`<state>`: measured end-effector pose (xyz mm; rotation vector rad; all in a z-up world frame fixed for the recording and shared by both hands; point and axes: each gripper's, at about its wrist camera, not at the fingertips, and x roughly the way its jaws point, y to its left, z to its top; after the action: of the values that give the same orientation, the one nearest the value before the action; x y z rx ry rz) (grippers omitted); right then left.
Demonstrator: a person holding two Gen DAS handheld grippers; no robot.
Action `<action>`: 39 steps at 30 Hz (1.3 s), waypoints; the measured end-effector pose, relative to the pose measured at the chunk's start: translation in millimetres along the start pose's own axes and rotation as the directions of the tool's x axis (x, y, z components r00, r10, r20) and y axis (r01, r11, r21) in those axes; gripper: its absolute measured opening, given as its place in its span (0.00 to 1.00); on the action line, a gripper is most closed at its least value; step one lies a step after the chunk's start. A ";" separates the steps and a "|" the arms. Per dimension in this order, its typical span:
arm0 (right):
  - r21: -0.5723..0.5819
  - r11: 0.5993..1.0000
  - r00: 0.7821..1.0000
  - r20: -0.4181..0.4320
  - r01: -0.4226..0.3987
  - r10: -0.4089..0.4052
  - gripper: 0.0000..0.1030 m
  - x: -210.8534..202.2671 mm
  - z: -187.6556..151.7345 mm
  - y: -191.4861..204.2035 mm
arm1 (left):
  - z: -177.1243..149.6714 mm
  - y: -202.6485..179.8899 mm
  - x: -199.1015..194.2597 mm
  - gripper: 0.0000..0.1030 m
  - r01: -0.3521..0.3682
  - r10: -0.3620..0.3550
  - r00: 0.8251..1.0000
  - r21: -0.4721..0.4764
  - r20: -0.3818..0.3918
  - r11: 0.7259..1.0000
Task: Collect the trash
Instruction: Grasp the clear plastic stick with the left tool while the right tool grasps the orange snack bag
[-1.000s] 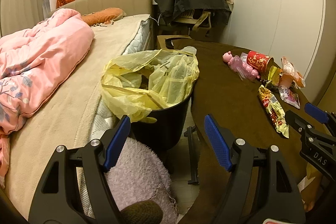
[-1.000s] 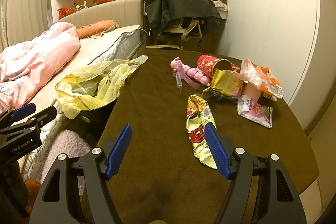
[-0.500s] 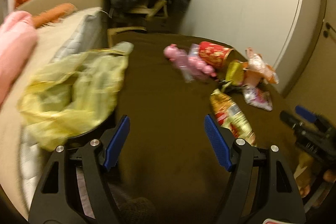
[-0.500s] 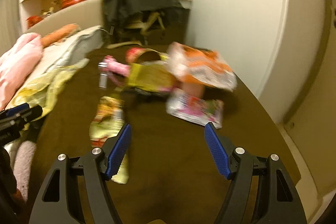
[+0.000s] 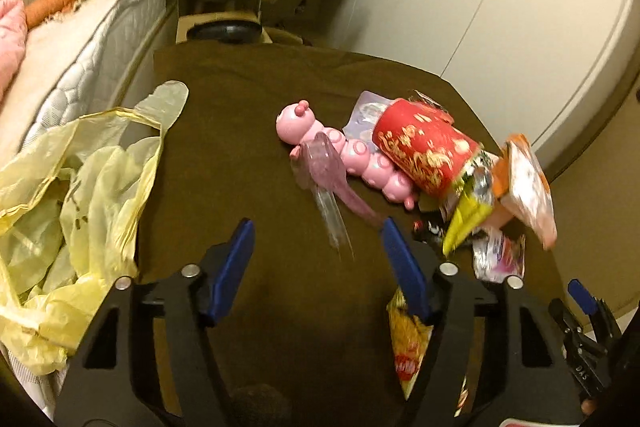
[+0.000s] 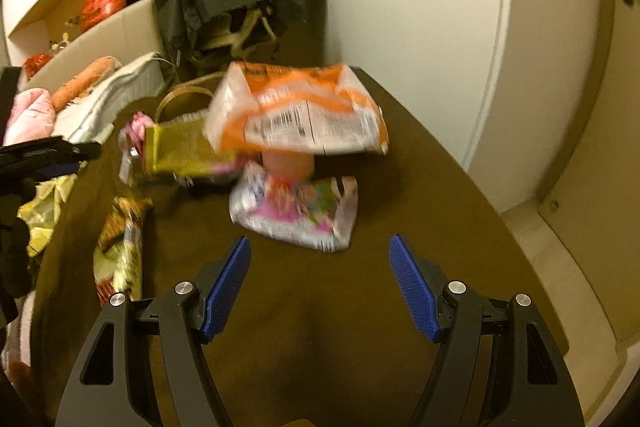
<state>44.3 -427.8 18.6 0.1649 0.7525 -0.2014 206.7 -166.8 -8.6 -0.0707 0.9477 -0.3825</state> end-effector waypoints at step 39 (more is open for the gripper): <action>-0.062 0.995 0.996 -0.044 -0.080 0.077 0.12 18.1 37.0 -13.0 | 35.7 5.2 46.9 0.49 -0.040 0.038 0.999 -0.045 -0.033 0.998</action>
<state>78.5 -450.7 31.7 0.1387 0.7909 -0.0994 261.3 -182.2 -25.4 -0.0878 0.9879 -0.3265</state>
